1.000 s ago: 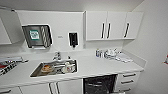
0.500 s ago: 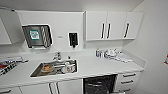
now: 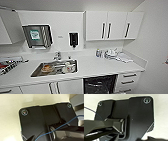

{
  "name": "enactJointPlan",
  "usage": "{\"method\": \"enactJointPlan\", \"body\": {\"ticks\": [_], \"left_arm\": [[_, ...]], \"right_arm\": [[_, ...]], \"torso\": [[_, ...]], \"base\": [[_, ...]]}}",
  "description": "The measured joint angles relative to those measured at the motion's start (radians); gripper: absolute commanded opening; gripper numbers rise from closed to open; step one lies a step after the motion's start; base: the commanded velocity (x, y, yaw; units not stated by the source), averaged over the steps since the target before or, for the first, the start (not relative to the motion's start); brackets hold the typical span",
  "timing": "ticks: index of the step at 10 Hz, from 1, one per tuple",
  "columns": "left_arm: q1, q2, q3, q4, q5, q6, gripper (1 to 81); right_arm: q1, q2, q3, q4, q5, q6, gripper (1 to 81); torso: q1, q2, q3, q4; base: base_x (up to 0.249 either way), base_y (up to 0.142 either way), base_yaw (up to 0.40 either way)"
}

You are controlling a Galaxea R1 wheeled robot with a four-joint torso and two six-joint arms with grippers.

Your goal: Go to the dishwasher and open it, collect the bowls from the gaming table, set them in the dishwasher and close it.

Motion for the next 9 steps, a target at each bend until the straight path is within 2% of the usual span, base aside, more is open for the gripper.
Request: {"method": "enactJointPlan", "body": {"ticks": [9], "left_arm": [[-0.009,0.006,-0.004,0.000,-0.008,0.000,81.1]], "right_arm": [[0.003,0.006,0.000,0.000,-0.002,-0.004,81.1]], "torso": [[0.000,0.000,0.000,0.000]], "base": [[0.000,0.000,0.353]]}}
